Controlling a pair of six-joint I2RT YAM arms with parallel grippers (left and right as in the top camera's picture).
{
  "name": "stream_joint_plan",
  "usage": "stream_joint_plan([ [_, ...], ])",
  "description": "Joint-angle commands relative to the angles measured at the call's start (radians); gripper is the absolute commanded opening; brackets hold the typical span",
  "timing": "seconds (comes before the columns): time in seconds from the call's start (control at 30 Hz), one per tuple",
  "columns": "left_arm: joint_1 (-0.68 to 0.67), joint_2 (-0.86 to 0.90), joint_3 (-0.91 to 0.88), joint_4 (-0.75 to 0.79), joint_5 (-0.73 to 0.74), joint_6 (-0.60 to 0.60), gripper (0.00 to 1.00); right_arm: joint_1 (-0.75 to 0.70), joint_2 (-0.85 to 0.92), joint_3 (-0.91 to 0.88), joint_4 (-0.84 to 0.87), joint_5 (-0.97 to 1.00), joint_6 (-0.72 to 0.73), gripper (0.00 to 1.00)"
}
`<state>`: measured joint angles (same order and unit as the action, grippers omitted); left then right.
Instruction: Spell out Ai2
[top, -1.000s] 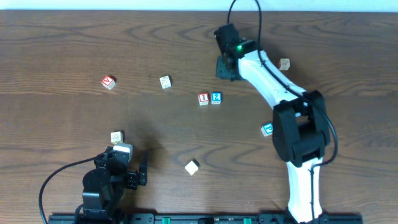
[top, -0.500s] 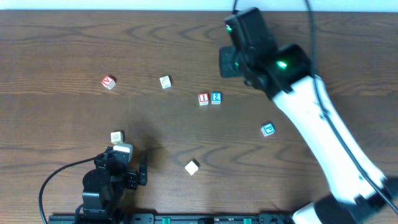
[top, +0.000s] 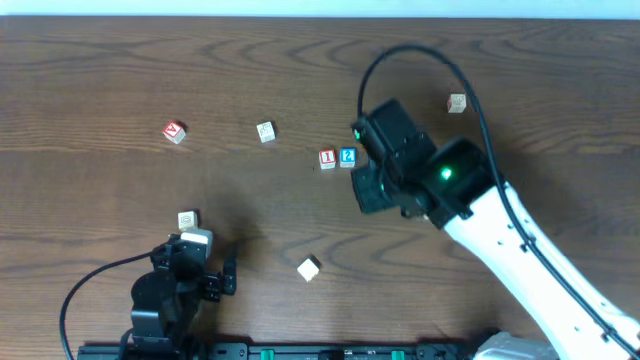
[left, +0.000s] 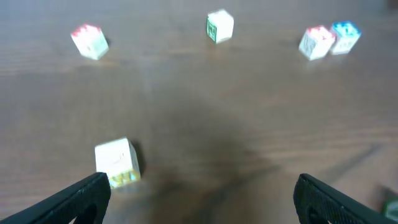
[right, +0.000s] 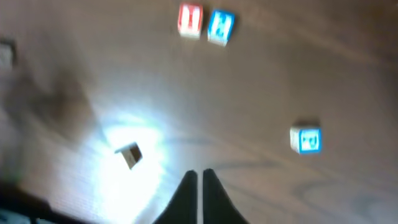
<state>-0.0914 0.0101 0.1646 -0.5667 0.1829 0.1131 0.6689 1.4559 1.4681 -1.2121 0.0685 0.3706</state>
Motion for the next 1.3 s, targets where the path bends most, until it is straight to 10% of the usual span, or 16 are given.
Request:
stream_joint_plan([
  [0.0, 0.006, -0.006, -0.006, 0.068, 0.076, -0.010, 0.95, 0.011, -0.078, -0.013, -0.024, -0.024, 0.009, 0.38],
  [0.2, 0.006, -0.006, -0.006, 0.171, 0.256, -0.061, 0.95, 0.011, -0.129, -0.013, -0.076, -0.031, -0.010, 0.99],
  [0.43, 0.006, -0.005, -0.006, 0.321, 0.224, -0.129, 0.96, 0.010, -0.145, -0.013, -0.076, -0.056, -0.032, 0.99],
  [0.67, 0.006, 0.102, 0.049, 0.358, -0.118, -0.188, 0.95, 0.010, -0.145, -0.012, 0.036, 0.013, -0.074, 0.99],
  [1.27, 0.038, 1.194, 0.800, 0.215, -0.423, -0.084, 0.95, -0.124, -0.145, -0.012, 0.146, 0.010, -0.102, 0.99],
])
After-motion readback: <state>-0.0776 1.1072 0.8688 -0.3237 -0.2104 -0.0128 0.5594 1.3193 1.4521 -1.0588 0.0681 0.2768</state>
